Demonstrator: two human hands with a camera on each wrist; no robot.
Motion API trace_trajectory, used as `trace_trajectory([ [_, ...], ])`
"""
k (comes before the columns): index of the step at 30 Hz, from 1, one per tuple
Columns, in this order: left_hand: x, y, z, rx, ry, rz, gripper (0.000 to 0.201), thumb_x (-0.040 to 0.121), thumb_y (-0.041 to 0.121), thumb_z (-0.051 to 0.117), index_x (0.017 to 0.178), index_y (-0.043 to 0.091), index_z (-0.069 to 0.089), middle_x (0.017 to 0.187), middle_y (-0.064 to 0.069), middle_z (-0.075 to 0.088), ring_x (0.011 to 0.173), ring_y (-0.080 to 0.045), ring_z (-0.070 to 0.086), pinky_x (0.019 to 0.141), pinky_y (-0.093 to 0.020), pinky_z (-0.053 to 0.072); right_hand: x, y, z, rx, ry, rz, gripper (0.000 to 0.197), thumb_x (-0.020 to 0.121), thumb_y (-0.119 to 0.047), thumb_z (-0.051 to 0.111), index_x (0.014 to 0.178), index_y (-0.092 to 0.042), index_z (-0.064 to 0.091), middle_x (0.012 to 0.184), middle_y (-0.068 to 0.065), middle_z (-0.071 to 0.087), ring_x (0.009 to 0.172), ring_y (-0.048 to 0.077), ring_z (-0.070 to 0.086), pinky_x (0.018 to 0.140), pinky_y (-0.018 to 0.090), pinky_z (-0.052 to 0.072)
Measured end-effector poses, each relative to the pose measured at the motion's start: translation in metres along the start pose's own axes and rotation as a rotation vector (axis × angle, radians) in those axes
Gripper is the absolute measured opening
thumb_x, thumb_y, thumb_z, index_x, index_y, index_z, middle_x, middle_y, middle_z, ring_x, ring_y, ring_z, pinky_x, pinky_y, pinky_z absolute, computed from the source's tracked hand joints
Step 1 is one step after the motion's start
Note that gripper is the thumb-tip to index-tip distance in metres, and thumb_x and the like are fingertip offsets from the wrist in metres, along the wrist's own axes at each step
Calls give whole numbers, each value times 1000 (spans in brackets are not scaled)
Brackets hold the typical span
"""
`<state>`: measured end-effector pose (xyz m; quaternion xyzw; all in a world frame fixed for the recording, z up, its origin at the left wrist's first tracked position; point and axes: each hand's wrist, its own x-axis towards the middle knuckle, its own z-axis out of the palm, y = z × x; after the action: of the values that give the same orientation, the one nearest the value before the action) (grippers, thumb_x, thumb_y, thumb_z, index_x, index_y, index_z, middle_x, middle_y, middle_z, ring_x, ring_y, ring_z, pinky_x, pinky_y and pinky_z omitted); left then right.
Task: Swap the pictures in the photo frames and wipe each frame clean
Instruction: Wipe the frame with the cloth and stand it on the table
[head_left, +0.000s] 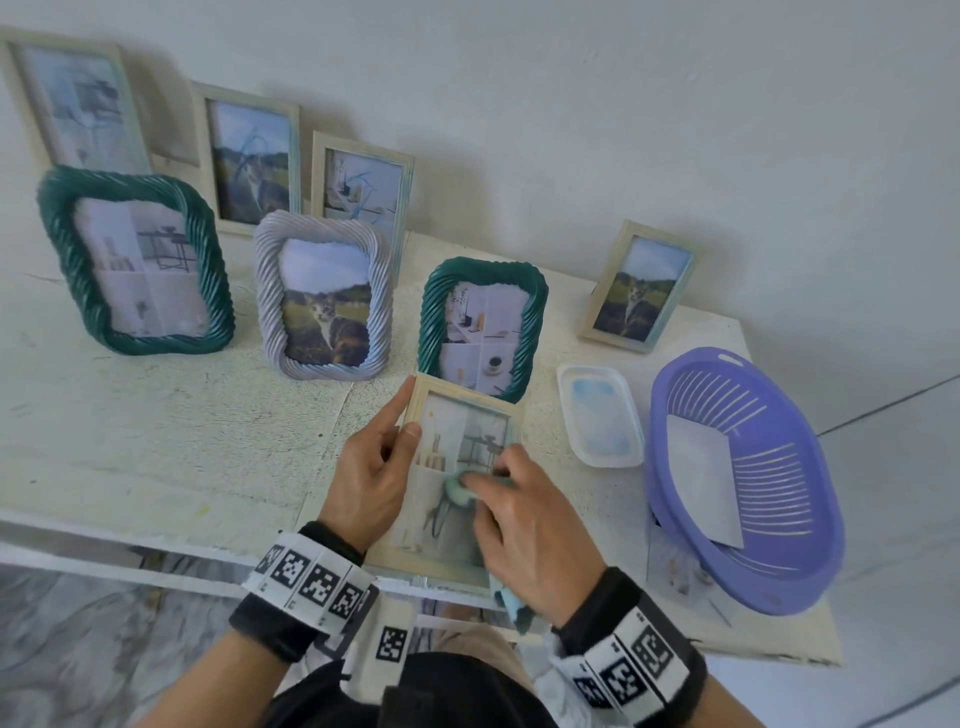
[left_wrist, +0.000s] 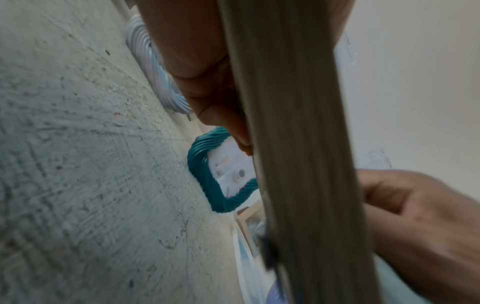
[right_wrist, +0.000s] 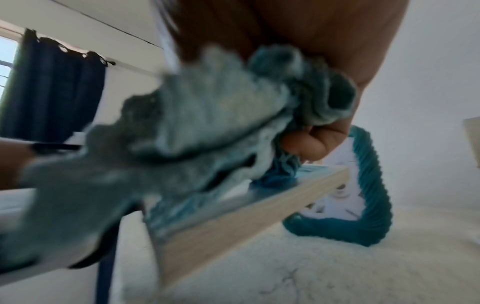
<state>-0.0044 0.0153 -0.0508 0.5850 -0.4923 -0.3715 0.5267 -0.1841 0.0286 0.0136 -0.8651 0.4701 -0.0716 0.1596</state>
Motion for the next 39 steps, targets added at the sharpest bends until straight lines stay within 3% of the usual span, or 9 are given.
trace_trajectory([
  [6,1,-1,3,-33,-32,10,52,95,38,45,146,35,39,58,-18,40,54,-20,35,51,-37,35,30,8,-5,-9,164,193,23,93,-17,50,111,-12,64,94,-2,33,67,12,39,64,19,35],
  [10,4,0,0,-24,7,0,51,94,33,46,145,31,42,58,-4,35,54,-18,33,54,-31,35,2,-3,4,109,44,109,23,95,-18,50,114,-17,63,94,-6,35,64,2,39,57,8,30],
  [13,1,-2,-2,6,30,-20,47,99,24,49,146,27,42,56,2,33,53,-14,33,54,-30,34,-13,-3,6,105,-29,44,25,96,-21,49,116,-17,64,97,-6,37,71,4,44,63,9,36],
  [20,-3,2,6,0,9,4,48,101,11,46,146,24,38,52,12,29,48,-5,27,47,-19,28,22,11,-9,0,124,149,25,94,-15,51,115,-12,64,97,-1,38,69,12,46,66,19,42],
  [25,0,0,2,-60,17,-68,46,101,16,48,145,24,43,60,-8,39,53,-17,32,50,-28,32,-9,-5,-1,76,6,-19,26,93,-21,46,113,-17,62,99,-8,34,65,-2,36,59,5,29],
  [29,-2,-4,-2,-108,-21,-84,51,93,39,48,144,36,42,69,-10,51,60,-21,42,55,-39,44,-24,-7,1,30,-72,-63,26,93,-25,43,110,-18,62,101,-5,38,69,0,37,63,8,36],
  [33,-1,5,2,-46,-16,-47,46,101,17,47,146,27,41,60,-8,42,53,-17,34,51,-32,34,4,-2,-7,29,69,40,22,93,-17,53,111,-12,64,99,-3,38,68,5,39,62,7,27],
  [37,4,8,1,-69,-54,-50,51,95,33,46,146,34,41,62,-19,48,56,-21,40,50,-42,43,-2,-12,-4,63,37,-31,22,93,-16,52,112,-12,63,99,-6,34,67,3,38,59,3,25],
  [39,4,6,-1,-71,-29,-88,54,91,36,46,145,33,42,63,-14,48,57,-21,40,52,-44,43,-14,-15,-2,97,-33,-117,24,94,-18,48,112,-13,62,99,-6,35,68,2,35,62,3,26],
])
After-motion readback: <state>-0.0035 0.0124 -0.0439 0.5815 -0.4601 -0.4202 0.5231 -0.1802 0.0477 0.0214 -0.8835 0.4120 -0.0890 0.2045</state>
